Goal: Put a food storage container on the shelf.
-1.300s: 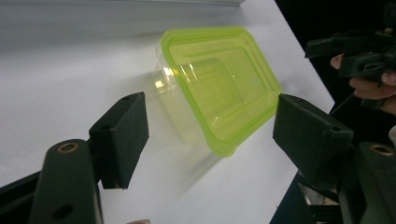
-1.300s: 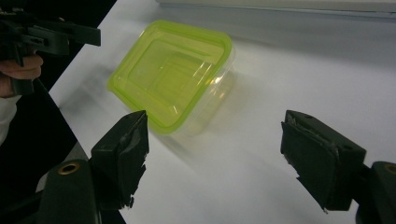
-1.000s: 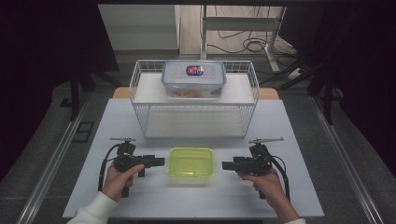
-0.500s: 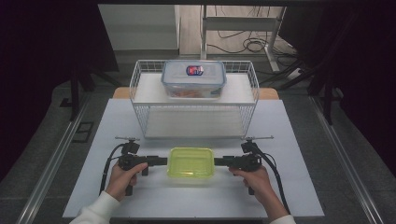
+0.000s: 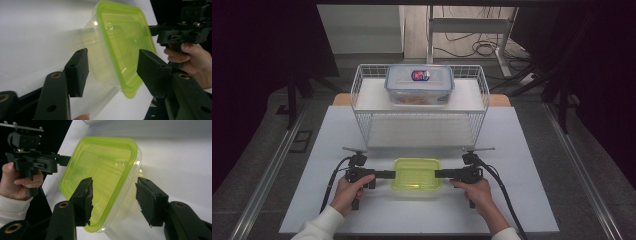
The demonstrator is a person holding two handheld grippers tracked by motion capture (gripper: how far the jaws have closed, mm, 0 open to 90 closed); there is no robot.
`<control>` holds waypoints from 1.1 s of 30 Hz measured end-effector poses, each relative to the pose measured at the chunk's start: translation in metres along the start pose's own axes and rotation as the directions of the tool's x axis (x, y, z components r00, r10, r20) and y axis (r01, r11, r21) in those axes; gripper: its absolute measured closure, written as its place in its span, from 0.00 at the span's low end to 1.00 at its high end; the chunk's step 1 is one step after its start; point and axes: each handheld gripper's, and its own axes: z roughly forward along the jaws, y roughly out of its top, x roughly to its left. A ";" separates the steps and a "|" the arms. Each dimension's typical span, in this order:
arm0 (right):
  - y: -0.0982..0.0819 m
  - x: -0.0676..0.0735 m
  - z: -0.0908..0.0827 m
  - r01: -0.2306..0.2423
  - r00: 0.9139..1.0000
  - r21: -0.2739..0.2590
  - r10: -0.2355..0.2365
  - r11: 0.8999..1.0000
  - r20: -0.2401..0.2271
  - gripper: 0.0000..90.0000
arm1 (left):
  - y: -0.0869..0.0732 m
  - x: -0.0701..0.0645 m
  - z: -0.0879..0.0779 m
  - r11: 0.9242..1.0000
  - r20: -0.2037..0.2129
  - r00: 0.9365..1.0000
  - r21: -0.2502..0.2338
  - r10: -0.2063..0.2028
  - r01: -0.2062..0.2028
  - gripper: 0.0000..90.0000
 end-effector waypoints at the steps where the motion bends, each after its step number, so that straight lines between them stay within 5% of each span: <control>1: 0.000 0.000 0.001 -0.001 1.000 0.003 0.001 1.000 -0.006 0.56 | 0.000 0.001 0.001 1.000 0.006 1.000 0.002 -0.011 0.011 0.52; 7: -0.001 -0.003 0.005 -0.018 0.999 0.026 0.019 1.000 -0.033 0.72 | -0.001 0.010 0.007 0.999 0.081 0.995 0.002 -0.053 0.053 0.73; 9: -0.003 -0.004 0.006 -0.036 0.998 0.032 0.037 0.999 -0.050 0.79 | -0.001 0.010 0.008 0.999 0.062 0.997 0.014 -0.049 0.049 0.83; 14: -0.005 -0.011 0.001 -0.092 0.991 -0.001 0.091 0.996 -0.103 0.88 | -0.002 0.006 0.006 0.999 0.091 0.995 0.001 -0.047 0.047 0.88; 33: 0.002 0.014 -0.020 0.020 0.992 -0.061 -0.027 0.998 -0.123 0.90 | 0.000 -0.019 -0.017 0.998 0.141 0.989 -0.055 0.044 -0.036 0.90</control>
